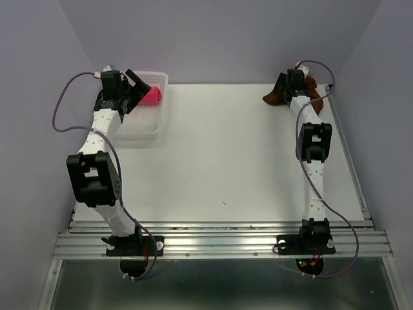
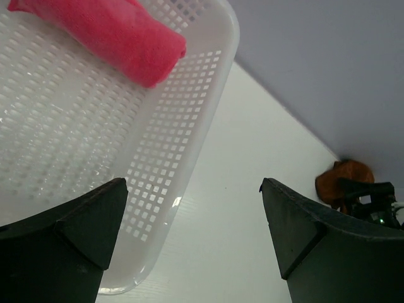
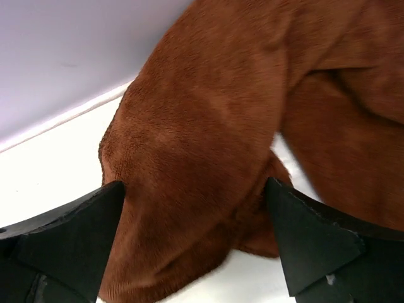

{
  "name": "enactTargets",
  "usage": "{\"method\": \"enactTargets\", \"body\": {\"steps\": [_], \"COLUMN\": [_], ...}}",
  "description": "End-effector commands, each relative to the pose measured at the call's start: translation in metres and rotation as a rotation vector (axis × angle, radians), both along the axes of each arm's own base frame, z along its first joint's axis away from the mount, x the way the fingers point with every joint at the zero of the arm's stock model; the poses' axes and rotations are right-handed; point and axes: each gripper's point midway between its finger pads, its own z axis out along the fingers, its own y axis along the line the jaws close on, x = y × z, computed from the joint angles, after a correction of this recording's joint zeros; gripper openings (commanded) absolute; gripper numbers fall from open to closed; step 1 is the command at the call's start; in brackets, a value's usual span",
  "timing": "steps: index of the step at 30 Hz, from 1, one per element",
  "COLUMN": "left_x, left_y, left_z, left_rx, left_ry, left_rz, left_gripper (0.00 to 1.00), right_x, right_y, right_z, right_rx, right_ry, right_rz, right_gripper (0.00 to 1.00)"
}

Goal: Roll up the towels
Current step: Grab a towel with the right arm, then move the towel to the center of the board

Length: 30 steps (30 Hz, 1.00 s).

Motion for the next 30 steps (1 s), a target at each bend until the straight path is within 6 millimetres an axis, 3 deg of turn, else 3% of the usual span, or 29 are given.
{"method": "enactTargets", "body": {"steps": [1, 3, 4, 6, 7, 10, 11, 13, 14, 15, 18, 19, 20, 21, 22, 24, 25, 26, 28, 29, 30], "left_x": [-0.008, -0.013, -0.015, -0.021, -0.025, -0.035, -0.042, -0.052, -0.06, -0.066, -0.086, -0.096, -0.101, -0.106, -0.116, -0.124, -0.131, -0.134, -0.139, -0.144, -0.145], "left_y": [-0.022, -0.025, -0.026, -0.029, -0.029, -0.034, -0.036, -0.04, -0.041, -0.045, -0.049, -0.051, -0.052, -0.053, -0.053, -0.054, -0.053, -0.052, -0.048, -0.046, -0.043], "left_z": [0.053, 0.053, 0.052, 0.055, 0.058, 0.061, 0.065, 0.06, 0.069, 0.07, 0.068, 0.066, 0.064, 0.065, 0.066, 0.068, 0.071, 0.071, 0.07, 0.067, 0.065], "left_rx": [0.019, 0.015, 0.014, 0.012, 0.013, -0.007, -0.012, -0.025, -0.035, -0.045, -0.071, -0.083, -0.087, -0.091, -0.094, -0.101, -0.1, -0.099, -0.089, -0.084, -0.076], "left_ry": [-0.157, -0.155, -0.154, -0.154, -0.158, -0.161, -0.171, -0.165, -0.188, -0.191, -0.2, -0.196, -0.191, -0.191, -0.194, -0.203, -0.211, -0.21, -0.203, -0.188, -0.183], "left_rz": [-0.073, -0.077, -0.08, -0.093, -0.096, -0.109, -0.112, -0.113, -0.11, -0.119, -0.121, -0.128, -0.129, -0.133, -0.132, -0.132, -0.127, -0.119, -0.098, -0.086, -0.074], "left_gripper": [0.99, 0.99, 0.99, 0.99, 0.99, 0.99, 0.99, 0.99, 0.99, 0.99, 0.99, 0.99, 0.99, 0.99, 0.99, 0.99, 0.99, 0.99, 0.99, 0.99, 0.99], "right_x": [0.031, 0.027, 0.025, 0.02, 0.018, 0.009, -0.001, -0.017, -0.031, -0.049, -0.094, -0.12, -0.133, -0.154, -0.176, -0.204, -0.224, -0.235, -0.253, -0.265, -0.262], "right_y": [0.016, 0.019, 0.021, 0.03, 0.032, 0.048, 0.062, 0.098, 0.119, 0.143, 0.197, 0.216, 0.221, 0.239, 0.245, 0.255, 0.256, 0.257, 0.26, 0.251, 0.24], "right_z": [0.039, 0.026, 0.032, 0.035, 0.061, 0.101, 0.141, 0.174, 0.185, 0.224, 0.273, 0.309, 0.323, 0.329, 0.352, 0.359, 0.376, 0.379, 0.361, 0.368, 0.33], "right_rx": [0.013, 0.019, 0.016, 0.029, 0.029, 0.061, 0.091, 0.114, 0.141, 0.145, 0.168, 0.161, 0.168, 0.223, 0.264, 0.308, 0.308, 0.321, 0.367, 0.359, 0.393], "right_ry": [-0.177, -0.144, -0.145, -0.129, -0.16, -0.197, -0.241, -0.256, -0.239, -0.282, -0.326, -0.383, -0.405, -0.406, -0.431, -0.423, -0.449, -0.445, -0.385, -0.396, -0.309], "right_rz": [0.069, 0.087, 0.102, 0.152, 0.167, 0.253, 0.326, 0.438, 0.526, 0.601, 0.82, 0.888, 0.93, 1.034, 1.084, 1.185, 1.222, 1.237, 1.271, 1.237, 1.179], "right_gripper": [0.85, 0.63, 0.41, 0.27, 0.02, 0.01, 0.01, 0.01, 0.01, 0.01, 0.01, 0.01, 0.01, 0.02, 0.02, 0.02, 0.02, 0.02, 0.07, 0.07, 0.07]}}
